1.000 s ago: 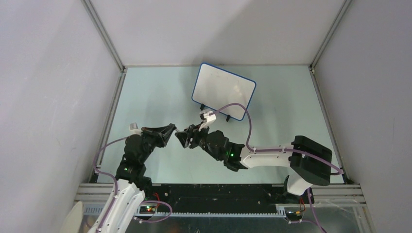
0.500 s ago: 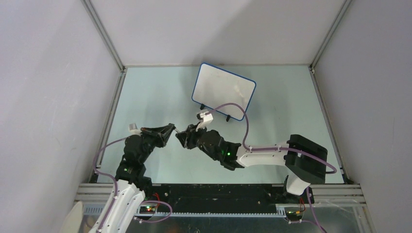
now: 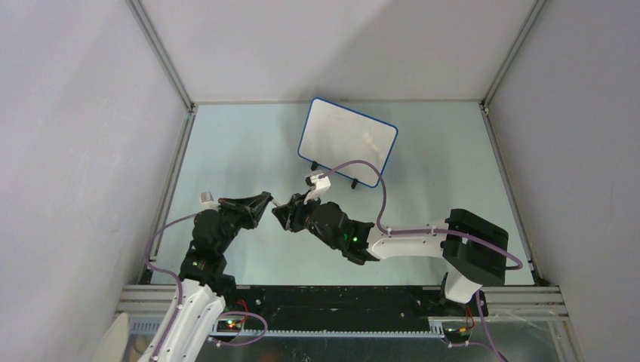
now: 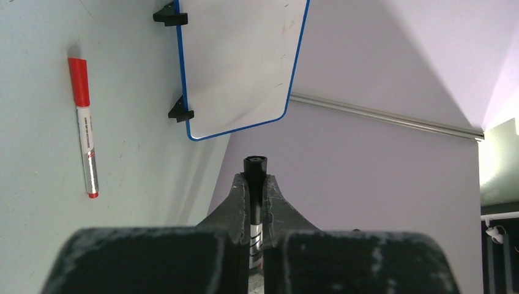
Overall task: Write a sentence on the whiteboard
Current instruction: Open the whiteboard marker from the pen cap.
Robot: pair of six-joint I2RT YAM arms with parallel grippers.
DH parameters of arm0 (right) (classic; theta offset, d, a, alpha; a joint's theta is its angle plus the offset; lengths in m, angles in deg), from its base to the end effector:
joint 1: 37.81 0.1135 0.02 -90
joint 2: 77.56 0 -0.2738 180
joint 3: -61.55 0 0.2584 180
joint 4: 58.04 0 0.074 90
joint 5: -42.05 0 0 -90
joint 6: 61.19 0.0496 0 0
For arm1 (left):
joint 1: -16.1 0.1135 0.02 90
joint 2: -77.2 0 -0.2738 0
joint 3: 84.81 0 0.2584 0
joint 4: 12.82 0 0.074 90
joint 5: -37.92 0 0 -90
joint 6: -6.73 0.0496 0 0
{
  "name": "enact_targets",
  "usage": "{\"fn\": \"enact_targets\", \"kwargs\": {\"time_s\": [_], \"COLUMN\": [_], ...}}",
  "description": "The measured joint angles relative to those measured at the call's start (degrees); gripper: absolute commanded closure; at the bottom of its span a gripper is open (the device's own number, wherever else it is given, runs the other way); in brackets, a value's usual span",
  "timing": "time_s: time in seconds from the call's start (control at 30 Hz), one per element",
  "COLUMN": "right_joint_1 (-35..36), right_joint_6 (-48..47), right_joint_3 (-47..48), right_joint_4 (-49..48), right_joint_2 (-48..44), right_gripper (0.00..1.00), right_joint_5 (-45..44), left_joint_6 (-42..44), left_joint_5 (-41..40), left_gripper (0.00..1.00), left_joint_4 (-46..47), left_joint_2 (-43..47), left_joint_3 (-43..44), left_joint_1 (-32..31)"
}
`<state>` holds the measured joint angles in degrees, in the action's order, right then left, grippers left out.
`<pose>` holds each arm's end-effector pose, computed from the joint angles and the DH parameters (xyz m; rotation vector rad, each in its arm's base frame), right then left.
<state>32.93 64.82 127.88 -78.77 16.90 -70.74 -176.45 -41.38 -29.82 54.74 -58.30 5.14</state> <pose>0.1461 0.3599 0.2492 -0.2301 1.7900 1.0393 0.1400 -0.0365 0.2088 -1.2289 1.6399 -1.4010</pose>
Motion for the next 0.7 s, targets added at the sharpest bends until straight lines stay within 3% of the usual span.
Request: {"fn": "enact_targets", "kwargs": {"time_s": [0.43,0.7], "right_joint_1": [-0.90,-1.01], "right_joint_6": [0.00,0.00], "right_joint_3": [0.00,0.00], "right_joint_4": [-0.46,-1.40], "right_joint_2": [0.00,0.00], "right_gripper": [0.65,0.60], "right_joint_5": [1.25,1.73], "left_joint_6": [-0.90,-1.29], "left_joint_5": [-0.46,-0.52], "left_gripper": [1.00,1.00], "left_joint_4": [0.07,0.87], "left_joint_2": [-0.02,-0.02], "left_joint_3": [0.00,-0.11], "left_joint_1": [0.00,0.00]}}
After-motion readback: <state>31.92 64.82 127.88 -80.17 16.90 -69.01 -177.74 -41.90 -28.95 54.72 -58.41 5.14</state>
